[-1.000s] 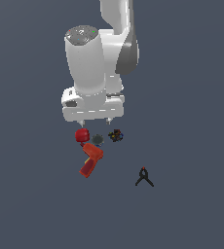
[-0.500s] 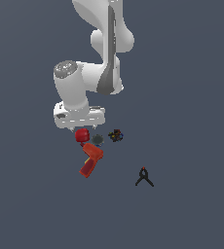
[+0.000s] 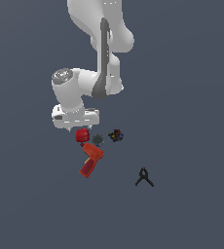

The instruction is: Pick up a designated object from a clutter of objects.

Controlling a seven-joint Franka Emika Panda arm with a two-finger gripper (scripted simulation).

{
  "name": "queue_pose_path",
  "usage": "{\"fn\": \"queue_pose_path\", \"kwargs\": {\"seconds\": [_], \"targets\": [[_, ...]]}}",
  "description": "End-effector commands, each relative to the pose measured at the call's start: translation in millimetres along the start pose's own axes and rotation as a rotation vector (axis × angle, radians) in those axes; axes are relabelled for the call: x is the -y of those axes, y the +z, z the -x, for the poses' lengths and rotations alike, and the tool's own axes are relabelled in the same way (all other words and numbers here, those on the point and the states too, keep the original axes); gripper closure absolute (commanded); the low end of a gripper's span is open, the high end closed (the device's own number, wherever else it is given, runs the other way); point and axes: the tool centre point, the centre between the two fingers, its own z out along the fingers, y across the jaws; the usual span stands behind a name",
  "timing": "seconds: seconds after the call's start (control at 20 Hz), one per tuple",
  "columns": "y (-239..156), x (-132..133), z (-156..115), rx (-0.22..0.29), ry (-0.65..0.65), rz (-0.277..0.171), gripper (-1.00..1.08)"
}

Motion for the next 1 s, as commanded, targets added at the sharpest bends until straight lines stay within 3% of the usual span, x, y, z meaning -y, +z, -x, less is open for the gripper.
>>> {"fn": "queue_pose_path", "kwargs": {"seconds": [0.0,0.95], "targets": [[2.0,-1.4,1.9,0.0,-0.001,0.001,-0.92],[52.1,-1.2,2.6,0.0,-0.001,0.001,-0.92]]}}
